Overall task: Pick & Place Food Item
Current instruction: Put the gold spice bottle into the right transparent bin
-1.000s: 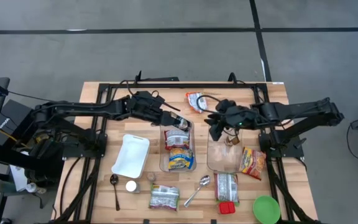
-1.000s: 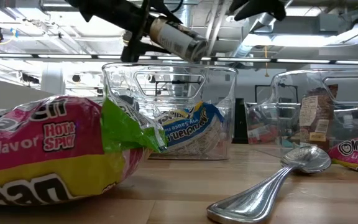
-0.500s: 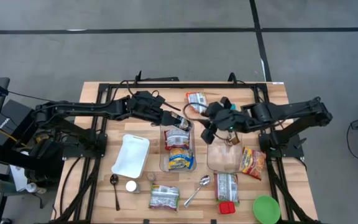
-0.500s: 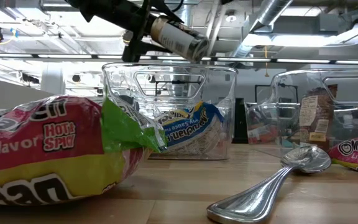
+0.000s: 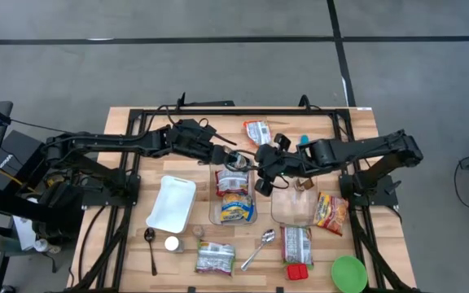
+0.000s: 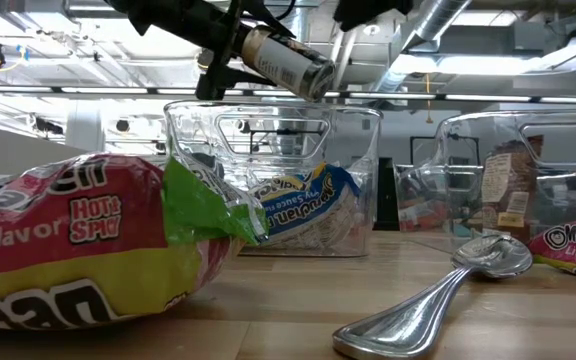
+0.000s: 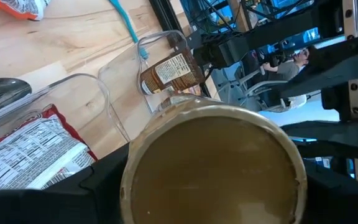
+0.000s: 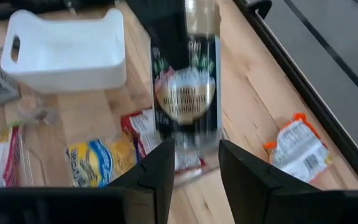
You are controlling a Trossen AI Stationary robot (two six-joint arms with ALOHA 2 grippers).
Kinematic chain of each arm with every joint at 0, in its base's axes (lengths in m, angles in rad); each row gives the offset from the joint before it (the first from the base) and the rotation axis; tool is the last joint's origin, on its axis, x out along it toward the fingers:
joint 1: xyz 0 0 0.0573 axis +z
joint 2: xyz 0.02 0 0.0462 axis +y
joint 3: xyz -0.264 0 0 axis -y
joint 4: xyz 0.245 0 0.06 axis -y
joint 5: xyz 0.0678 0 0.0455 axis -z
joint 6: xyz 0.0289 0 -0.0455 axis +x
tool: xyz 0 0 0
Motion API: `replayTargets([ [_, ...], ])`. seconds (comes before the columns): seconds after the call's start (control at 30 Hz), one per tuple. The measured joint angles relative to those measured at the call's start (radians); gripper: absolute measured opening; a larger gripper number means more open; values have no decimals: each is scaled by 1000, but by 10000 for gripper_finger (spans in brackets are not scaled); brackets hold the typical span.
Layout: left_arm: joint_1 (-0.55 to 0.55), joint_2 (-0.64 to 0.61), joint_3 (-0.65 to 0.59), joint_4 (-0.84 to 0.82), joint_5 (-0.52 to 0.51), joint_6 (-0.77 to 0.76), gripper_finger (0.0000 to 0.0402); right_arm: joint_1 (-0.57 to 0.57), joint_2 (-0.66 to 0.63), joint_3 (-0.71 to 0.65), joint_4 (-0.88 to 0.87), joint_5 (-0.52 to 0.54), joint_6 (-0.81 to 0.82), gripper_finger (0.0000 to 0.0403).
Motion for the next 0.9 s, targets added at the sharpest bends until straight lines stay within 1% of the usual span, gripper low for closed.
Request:
replayTargets([
  [0.23,0,0,0,1,0,0,286,-6,-15,3,50,0,24,119],
  [0.33,0,0,0,3,0,0,286,-11,-14,2,65,0,24,129],
  [0.43,0,0,0,3,0,0,286,-12,-15,2,65,0,25,158],
  [0.6,0,0,0,10,0,0,286,-16,-14,2,90,0,26,240],
  [0.7,0,0,0,12,0,0,286,-17,-14,1,122,2,-3,278],
  [0.8,0,0,0,14,0,-4,286,-23,2,-1,144,2,-47,298],
  [0.9,-6,0,0,31,0,-7,286,-30,17,-6,135,0,-53,305],
])
